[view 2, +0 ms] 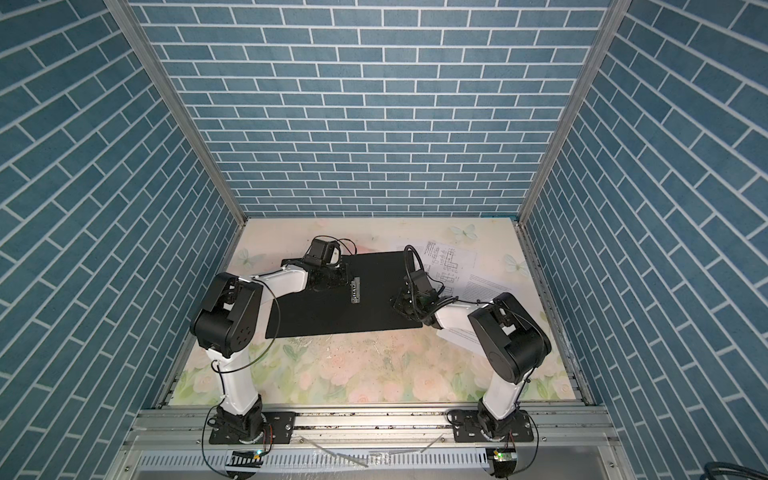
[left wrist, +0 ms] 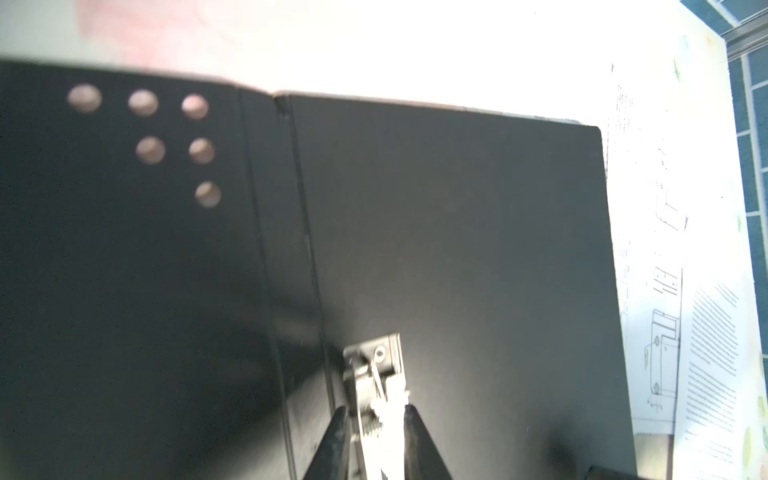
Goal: Put the files into the folder
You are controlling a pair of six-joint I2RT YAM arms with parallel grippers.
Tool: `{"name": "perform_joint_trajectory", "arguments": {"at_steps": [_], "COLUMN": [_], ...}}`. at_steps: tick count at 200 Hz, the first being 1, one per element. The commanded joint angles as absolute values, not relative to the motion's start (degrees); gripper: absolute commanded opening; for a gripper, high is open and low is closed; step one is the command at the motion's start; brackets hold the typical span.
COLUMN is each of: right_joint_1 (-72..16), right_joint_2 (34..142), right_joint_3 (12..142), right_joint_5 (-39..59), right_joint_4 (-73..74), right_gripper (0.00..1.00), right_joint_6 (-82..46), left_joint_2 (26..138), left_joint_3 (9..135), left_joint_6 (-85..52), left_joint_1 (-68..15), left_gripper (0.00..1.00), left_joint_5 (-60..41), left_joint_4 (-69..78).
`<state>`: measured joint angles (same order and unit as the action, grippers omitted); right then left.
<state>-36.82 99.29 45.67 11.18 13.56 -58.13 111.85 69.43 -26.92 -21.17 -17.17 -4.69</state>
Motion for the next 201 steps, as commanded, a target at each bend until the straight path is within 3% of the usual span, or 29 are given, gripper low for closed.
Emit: {"name": "perform_joint_trajectory", "arguments": {"at_steps": [1, 201], "right_joint_1": [-37.4, -38.3], "right_joint_2": [100.5, 101.3], "right_joint_3": [47.5, 50.7], "right_joint_5": [10.4, 12.6], "right_joint_4": [12.2, 12.0], "right_gripper": [0.41, 0.39], "right_joint_6": [-58.8, -62.4], "left_joint_2": [113.7, 116.4], "left_joint_3": [71.1, 68.0], "left_joint_6": [-25.7, -27.4], "left_joint_1": [-20.8, -21.4], "left_gripper": [0.24, 0.09], "left_joint_5": [-15.9, -15.9], "left_joint_4": [-6.8, -5.0]}}
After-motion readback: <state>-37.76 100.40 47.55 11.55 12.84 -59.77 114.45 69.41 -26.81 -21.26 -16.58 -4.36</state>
